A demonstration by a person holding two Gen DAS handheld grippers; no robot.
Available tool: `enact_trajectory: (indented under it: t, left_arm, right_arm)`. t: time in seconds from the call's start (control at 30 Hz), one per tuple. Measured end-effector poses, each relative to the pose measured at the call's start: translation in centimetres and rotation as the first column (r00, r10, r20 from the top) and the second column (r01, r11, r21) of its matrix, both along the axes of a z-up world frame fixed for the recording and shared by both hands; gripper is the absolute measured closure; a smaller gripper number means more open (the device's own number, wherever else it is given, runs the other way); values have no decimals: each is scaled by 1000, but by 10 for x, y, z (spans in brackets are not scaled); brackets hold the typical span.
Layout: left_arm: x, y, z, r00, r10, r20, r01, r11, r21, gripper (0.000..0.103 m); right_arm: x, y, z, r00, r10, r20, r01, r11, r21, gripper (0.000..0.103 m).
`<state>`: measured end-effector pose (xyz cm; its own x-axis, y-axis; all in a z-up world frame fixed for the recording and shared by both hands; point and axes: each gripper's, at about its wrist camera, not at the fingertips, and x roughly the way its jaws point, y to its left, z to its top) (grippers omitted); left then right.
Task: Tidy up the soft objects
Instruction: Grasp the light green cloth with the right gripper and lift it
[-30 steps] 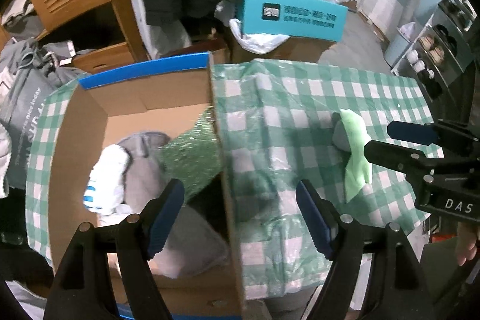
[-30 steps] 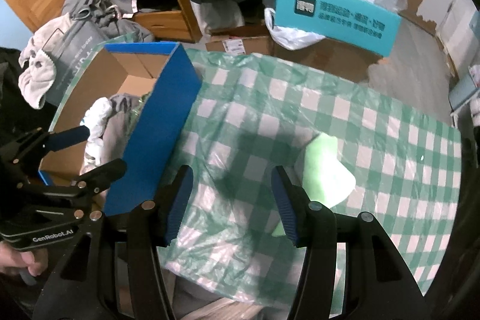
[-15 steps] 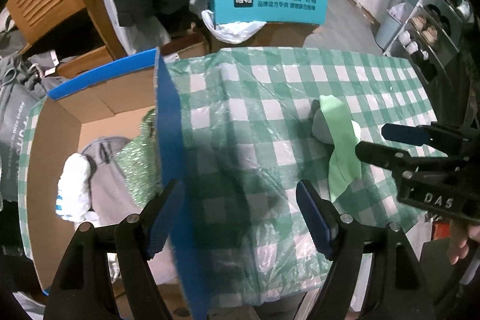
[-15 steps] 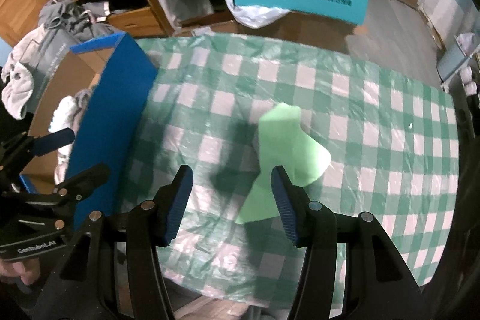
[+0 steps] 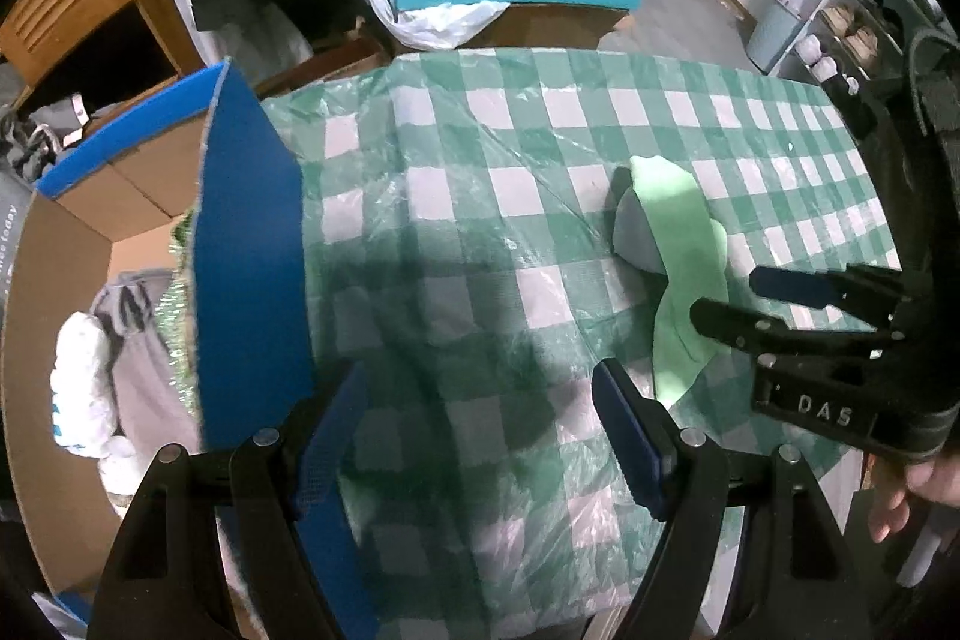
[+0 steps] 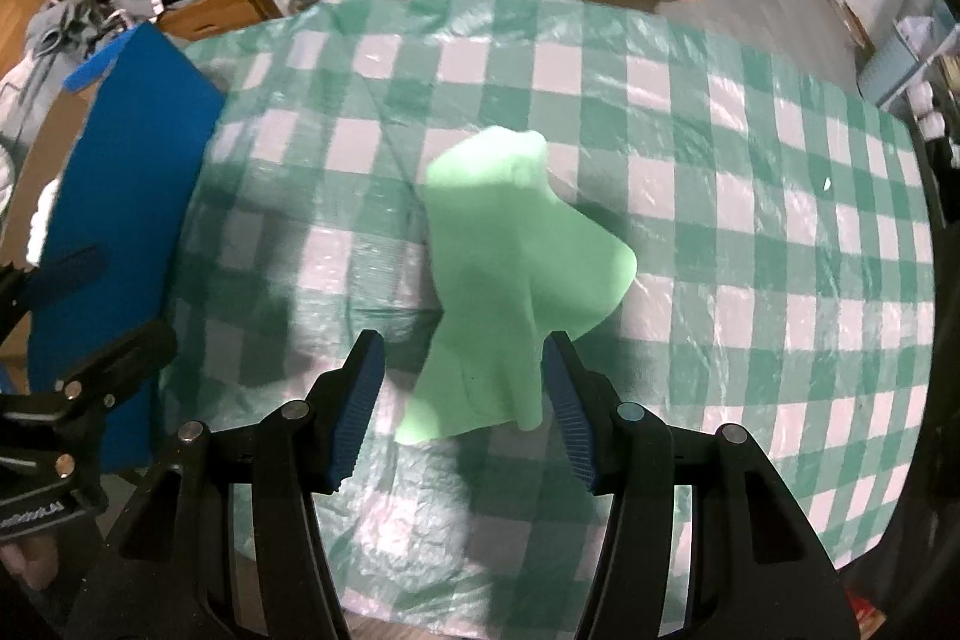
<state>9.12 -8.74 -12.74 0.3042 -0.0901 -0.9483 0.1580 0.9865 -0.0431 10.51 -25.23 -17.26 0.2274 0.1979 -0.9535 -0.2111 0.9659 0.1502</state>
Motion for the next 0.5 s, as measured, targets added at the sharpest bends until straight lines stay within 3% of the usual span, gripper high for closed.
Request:
enact_trajectory:
  t: [0.5]
  left_arm:
    - [15, -13, -34, 999, 4, -43, -2, 999, 50, 24]
  right_arm:
    - [9, -6, -37, 997, -47, -58, 47, 999, -15, 50]
